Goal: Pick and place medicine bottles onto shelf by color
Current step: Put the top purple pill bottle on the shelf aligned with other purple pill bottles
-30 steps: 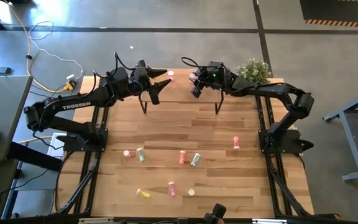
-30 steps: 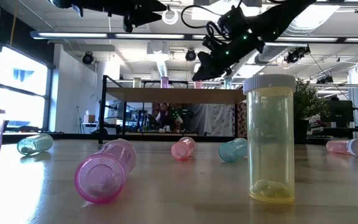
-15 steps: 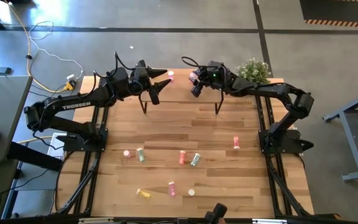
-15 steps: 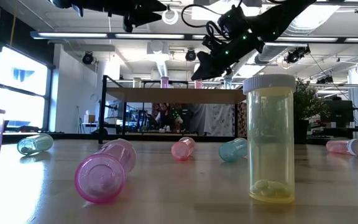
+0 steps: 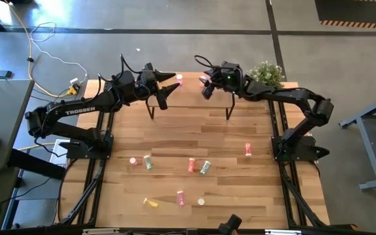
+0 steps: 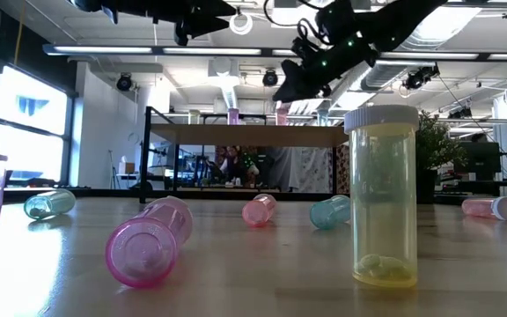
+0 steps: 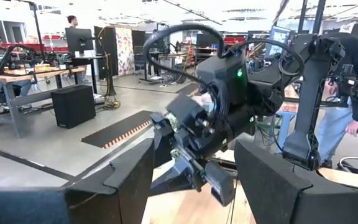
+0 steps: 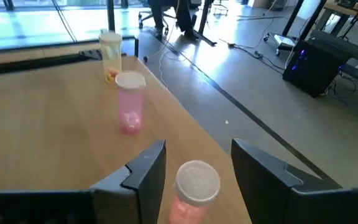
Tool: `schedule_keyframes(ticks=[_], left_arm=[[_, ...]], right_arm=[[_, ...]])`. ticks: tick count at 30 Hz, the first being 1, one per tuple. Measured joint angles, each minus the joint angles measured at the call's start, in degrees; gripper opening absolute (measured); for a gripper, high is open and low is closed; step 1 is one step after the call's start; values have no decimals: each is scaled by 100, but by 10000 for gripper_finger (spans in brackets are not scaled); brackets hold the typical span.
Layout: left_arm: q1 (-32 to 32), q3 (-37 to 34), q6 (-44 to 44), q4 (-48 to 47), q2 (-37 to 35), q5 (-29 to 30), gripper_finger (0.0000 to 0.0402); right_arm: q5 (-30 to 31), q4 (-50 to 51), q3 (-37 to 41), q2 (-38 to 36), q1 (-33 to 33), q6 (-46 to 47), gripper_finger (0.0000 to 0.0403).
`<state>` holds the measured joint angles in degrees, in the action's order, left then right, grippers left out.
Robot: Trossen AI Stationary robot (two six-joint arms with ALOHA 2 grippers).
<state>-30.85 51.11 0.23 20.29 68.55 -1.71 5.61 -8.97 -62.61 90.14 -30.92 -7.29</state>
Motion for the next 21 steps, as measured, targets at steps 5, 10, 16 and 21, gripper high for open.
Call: schedule_keyframes(ticks=[5, 10, 16, 21], left_arm=[[0, 0, 0, -182, 0, -1, 213], [2, 0, -80, -712, 2, -27, 213], [124, 0, -476, -1168, 2, -281, 213], [350, 0, -508, -1630, -93, -276, 213]], right_arm=[[22, 223, 0, -277, 136, 387, 174], [7, 663, 0, -686, 468, 731, 174], [42, 1513, 0, -1165, 958, 1463, 174], [37, 2130, 0, -1300, 1415, 1880, 174]])
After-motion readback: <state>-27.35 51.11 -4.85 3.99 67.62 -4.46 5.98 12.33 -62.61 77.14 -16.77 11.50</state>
